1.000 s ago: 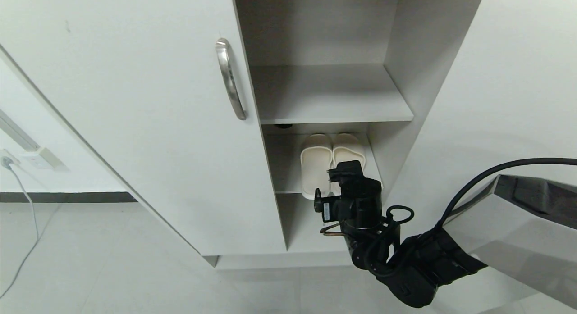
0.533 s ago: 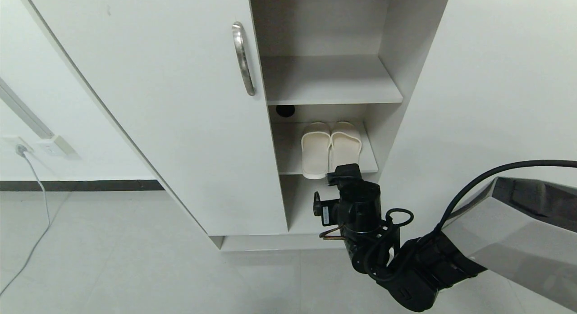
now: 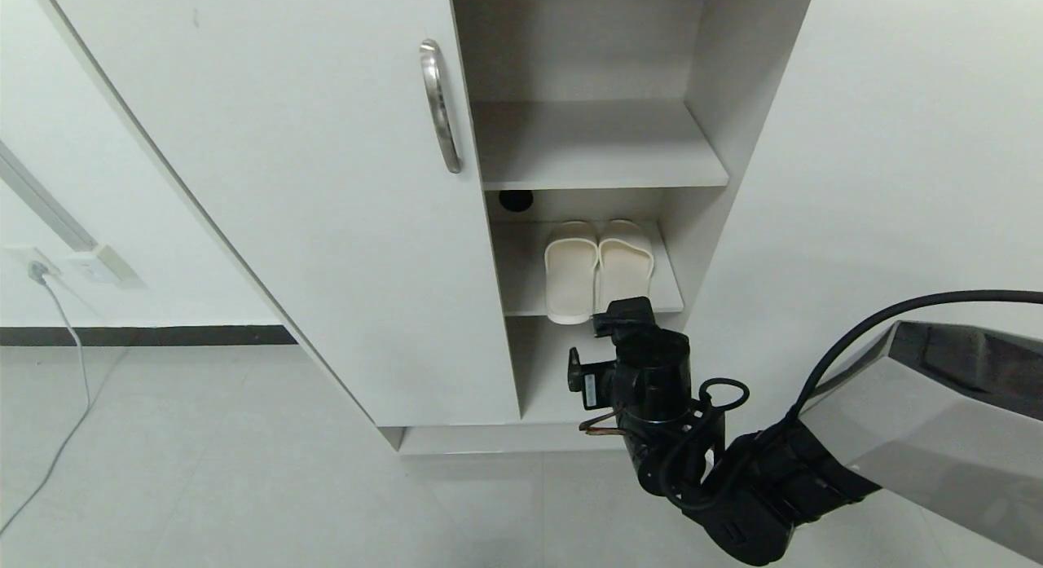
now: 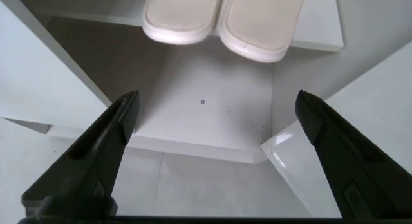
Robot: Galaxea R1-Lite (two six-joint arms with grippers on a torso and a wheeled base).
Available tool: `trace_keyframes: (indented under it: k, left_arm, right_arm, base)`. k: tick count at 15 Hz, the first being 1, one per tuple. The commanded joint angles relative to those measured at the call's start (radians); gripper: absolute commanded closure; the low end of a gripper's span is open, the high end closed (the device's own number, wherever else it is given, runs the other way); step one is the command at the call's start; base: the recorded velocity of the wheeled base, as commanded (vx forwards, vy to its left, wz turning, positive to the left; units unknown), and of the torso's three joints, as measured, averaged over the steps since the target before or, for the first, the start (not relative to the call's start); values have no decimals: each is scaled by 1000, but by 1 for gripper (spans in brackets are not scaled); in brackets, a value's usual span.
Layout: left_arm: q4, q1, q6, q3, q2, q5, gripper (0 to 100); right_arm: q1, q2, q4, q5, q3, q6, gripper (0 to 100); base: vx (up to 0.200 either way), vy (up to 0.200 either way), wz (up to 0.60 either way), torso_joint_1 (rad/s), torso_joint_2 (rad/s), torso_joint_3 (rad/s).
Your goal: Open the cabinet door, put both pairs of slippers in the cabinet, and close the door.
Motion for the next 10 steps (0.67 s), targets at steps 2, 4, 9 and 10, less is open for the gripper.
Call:
trace_keyframes:
  k: [2, 4, 9, 10]
  left_arm:
    - [0, 0, 0, 0, 1, 0, 100]
    - [0, 0, 0, 0, 1, 0, 100]
    - [0, 0, 0, 0, 1, 0, 100]
    - [0, 0, 0, 0, 1, 0, 100]
  right_arm:
    - [2, 4, 0, 6, 2, -1, 0]
    - [2, 4, 0, 6, 0, -1, 0]
    - [4, 5, 0, 6, 2, -1, 0]
    - [4, 5, 1, 6, 2, -1, 0]
  base:
    - [0, 0, 0, 0, 0, 0]
    - [0, 0, 0, 0, 0, 0]
    - [0, 0, 0, 1, 4, 134]
    - [0, 0, 0, 2, 2, 207]
